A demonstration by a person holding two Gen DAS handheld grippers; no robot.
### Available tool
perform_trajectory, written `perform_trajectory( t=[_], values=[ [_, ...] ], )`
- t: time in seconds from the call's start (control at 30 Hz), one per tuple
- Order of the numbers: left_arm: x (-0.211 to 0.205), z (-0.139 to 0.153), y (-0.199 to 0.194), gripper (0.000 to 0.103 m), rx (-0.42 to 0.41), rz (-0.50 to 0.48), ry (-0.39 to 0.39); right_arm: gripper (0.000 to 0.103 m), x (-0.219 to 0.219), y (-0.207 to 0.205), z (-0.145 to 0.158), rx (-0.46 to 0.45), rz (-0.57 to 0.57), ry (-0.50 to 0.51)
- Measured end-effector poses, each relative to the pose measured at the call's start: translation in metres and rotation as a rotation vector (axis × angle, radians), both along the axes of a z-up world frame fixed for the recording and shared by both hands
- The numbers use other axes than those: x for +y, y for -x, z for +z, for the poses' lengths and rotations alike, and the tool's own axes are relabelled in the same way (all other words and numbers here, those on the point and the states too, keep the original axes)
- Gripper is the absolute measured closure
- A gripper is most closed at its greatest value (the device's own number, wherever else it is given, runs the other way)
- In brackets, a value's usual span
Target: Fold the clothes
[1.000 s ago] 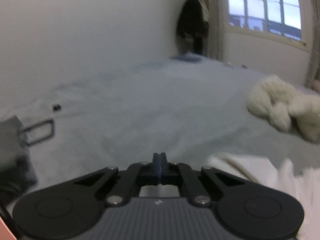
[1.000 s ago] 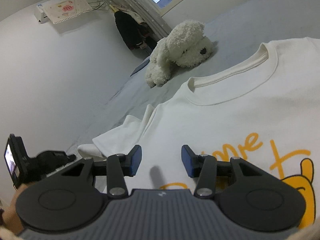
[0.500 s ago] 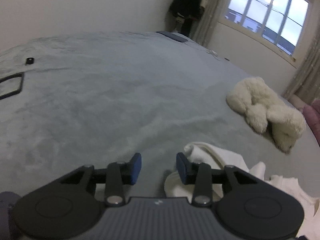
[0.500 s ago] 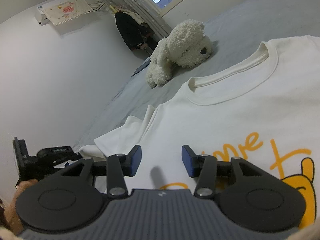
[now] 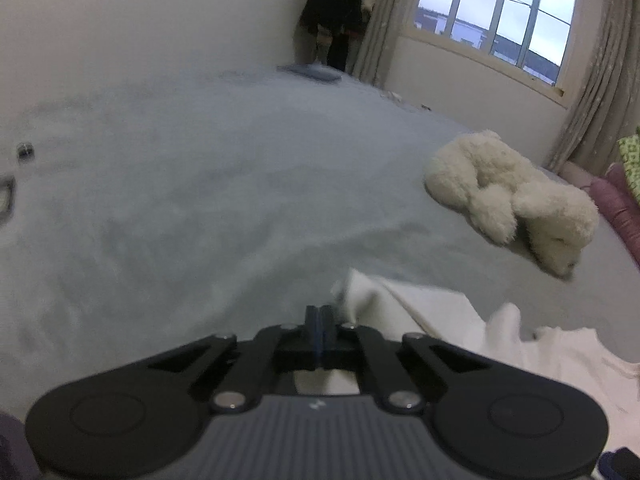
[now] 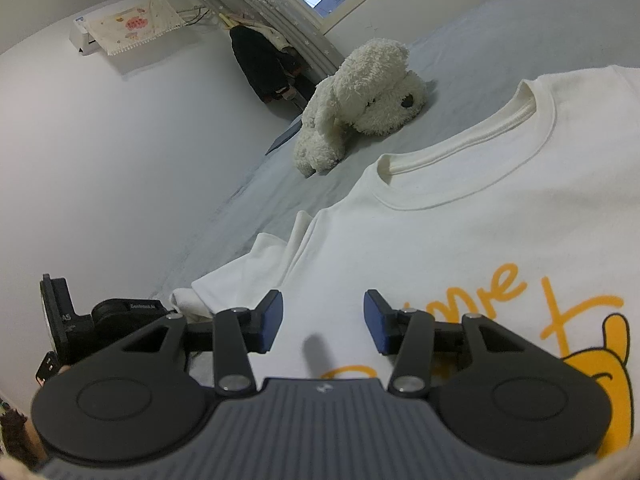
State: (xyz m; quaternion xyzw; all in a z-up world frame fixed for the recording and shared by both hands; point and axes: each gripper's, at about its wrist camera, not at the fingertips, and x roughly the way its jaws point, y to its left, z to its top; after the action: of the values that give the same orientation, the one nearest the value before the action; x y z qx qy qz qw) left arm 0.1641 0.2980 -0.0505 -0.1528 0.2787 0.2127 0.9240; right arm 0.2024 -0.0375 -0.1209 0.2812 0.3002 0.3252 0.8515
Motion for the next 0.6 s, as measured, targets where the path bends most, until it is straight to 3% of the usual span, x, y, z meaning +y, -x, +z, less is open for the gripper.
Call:
perform_trajectory(
  t=[0.27,0.37,0.47,0.53,0.6],
  values=[
    [0.003,0.057,-0.002,0.103,-0.064,0.039,-0.254,0.054,0.000,0.000,0.000,0.002,-0.001,-0.005],
    [0.007,0.070,0.002,0.102,-0.081,0.031,-0.176,0.054,0.000,0.000,0.000,0.002,-0.001,-0.004],
    [0.018,0.062,0.000,0.093,-0.046,-0.012,-0.017,0.054,0.000,0.000,-0.001,0.003,-0.002,-0.006],
    [0.019,0.049,-0.003,0.069,0.000,-0.021,0.006,0.054,-0.001,-0.001,-0.001,0.004,-0.002,-0.009],
    [0.016,0.037,-0.007,0.065,0.044,-0.033,-0.014,0.054,-0.001,-0.001,-0.001,0.004,-0.001,-0.011]
  ],
)
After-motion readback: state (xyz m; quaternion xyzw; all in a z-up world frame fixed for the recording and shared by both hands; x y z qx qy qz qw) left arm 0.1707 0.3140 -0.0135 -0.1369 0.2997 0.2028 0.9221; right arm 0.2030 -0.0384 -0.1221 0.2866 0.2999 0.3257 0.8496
